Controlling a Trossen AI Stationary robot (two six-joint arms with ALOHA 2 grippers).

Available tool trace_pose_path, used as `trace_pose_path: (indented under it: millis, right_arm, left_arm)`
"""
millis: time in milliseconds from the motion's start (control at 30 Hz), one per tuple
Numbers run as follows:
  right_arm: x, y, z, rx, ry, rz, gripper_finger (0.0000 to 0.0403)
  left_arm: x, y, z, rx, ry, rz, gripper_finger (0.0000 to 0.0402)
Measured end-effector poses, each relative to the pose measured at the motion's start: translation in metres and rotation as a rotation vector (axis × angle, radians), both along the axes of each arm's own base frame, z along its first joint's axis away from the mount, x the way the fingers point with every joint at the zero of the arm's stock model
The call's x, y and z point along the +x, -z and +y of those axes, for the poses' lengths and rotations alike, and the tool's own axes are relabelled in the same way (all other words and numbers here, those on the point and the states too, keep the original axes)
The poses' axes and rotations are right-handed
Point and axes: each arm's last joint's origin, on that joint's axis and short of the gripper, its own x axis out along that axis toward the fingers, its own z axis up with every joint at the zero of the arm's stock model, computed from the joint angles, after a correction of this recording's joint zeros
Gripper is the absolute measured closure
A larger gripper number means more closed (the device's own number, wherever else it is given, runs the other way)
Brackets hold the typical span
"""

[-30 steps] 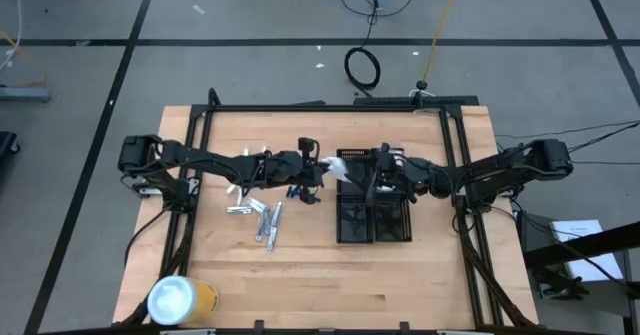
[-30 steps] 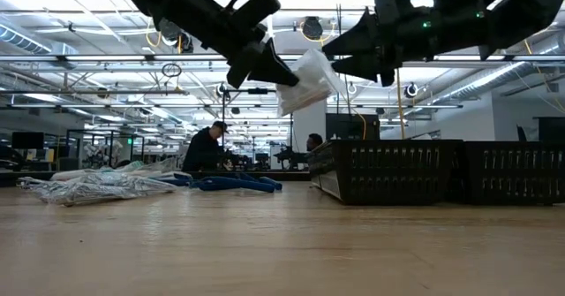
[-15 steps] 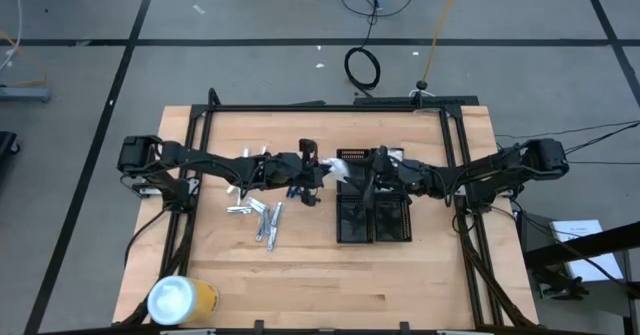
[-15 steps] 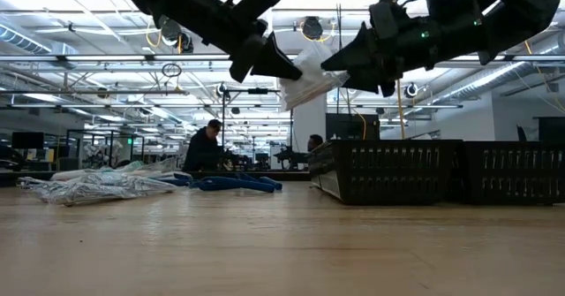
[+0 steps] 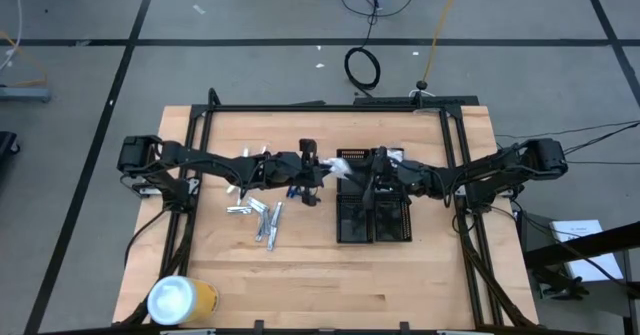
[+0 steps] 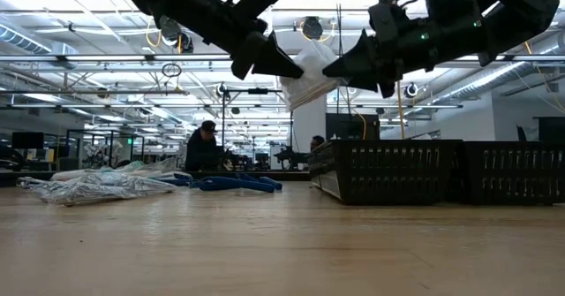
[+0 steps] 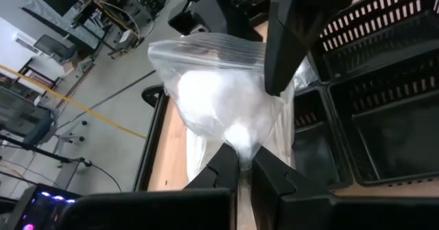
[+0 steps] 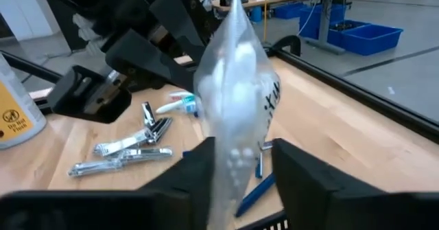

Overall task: Pick & Place Travel size toiletries
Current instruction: Put the cotton pack into the top right black basket

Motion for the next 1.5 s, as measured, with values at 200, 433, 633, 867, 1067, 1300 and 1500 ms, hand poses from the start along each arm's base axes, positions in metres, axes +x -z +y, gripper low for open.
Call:
trace_pose_path:
  millis: [200, 433, 633, 867, 1067, 1300, 1500]
  right_arm:
    - [0.001, -0.002, 0.001, -0.038, -0.053, -0.009, 0.0386]
    - [-0.001, -0.004, 0.001, -0.088, -0.06, 0.006, 0.0397]
    - [-0.017, -0.019, -0.001, -0.162, 0.01, 0.058, 0.04]
    - [-0.039, -0.028, 0.007, -0.11, -0.045, 0.144, 0.0401]
    - [-0.064, -0.025, 0.009, -0.146, 0.042, 0.322, 0.0402]
    - [-0.09, -0.012, 0.008, -0.265, 0.139, 0.596, 0.0402]
    - [-0.097, 0.001, 0.011, -0.345, 0.126, 0.773, 0.0402]
  left_arm:
    - [0.0, 0.0, 0.0, -0.031, -0.009, -0.009, 0.0398]
    - [0.003, -0.006, 0.002, -0.253, -0.042, -0.051, 0.0329]
    - [0.011, -0.027, -0.005, -0.336, -0.056, -0.083, 0.0202]
    - [0.013, -0.039, -0.004, -0.266, -0.2, -0.139, 0.0104]
    - [0.006, -0.046, -0.003, -0.217, -0.303, -0.154, 0.0063]
    - [-0.012, -0.065, 0.003, -0.324, -0.306, -0.173, 0.0054]
    - [-0.021, -0.065, 0.022, -0.453, -0.328, -0.137, 0.0071]
